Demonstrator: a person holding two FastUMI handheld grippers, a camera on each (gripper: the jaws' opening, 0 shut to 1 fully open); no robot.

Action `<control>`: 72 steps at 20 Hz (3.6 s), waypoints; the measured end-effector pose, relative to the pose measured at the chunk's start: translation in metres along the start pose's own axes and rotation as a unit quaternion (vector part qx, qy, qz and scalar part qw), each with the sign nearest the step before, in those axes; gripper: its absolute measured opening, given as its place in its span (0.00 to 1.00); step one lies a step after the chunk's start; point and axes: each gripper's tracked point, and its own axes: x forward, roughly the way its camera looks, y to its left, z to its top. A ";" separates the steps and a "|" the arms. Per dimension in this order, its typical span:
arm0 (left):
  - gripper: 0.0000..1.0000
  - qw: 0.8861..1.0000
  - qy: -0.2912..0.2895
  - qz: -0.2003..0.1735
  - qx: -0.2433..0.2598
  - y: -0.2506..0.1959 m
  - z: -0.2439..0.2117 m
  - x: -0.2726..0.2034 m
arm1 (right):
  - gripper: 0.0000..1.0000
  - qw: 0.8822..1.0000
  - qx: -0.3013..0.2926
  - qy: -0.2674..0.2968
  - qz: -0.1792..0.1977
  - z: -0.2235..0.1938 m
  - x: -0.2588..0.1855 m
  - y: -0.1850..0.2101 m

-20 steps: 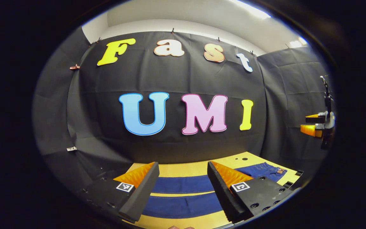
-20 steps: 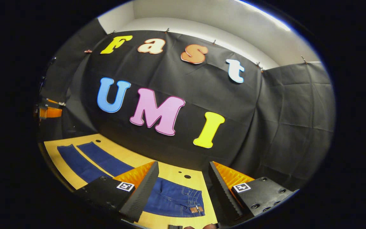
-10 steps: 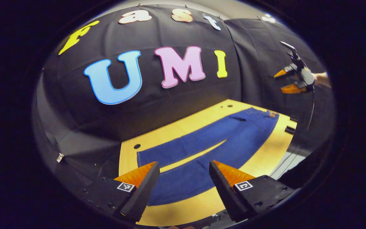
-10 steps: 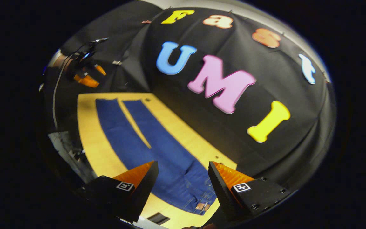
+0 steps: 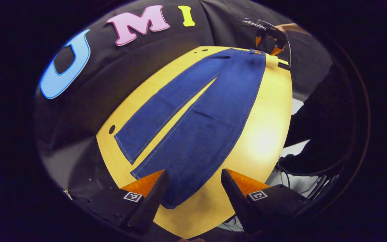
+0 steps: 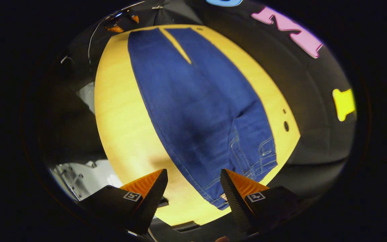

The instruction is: Grasp the waist and the cuffs of the jeans and fold them to make the two legs overlap; first hold the waist and fold one-third of the jeans toward the cuffs, then hold the cuffs and fold the remaining one-third in the same direction to finish folding.

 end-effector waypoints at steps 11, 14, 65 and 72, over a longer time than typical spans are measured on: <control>0.99 0.984 0.126 -0.095 0.083 -0.043 -0.024 0.069 | 0.97 0.994 -0.023 0.077 0.080 -0.026 0.057 -0.008; 0.98 0.979 0.144 -0.107 0.092 -0.036 -0.035 0.069 | 0.97 0.993 -0.021 0.080 0.085 -0.027 0.060 -0.008; 0.35 0.887 -0.003 0.130 -0.444 0.240 0.137 0.158 | 0.12 0.872 0.478 -0.087 -0.060 0.100 0.103 -0.258; 0.94 0.880 -0.200 0.156 -0.401 0.254 0.229 0.069 | 0.99 0.799 0.562 -0.193 -0.094 0.111 0.042 -0.309</control>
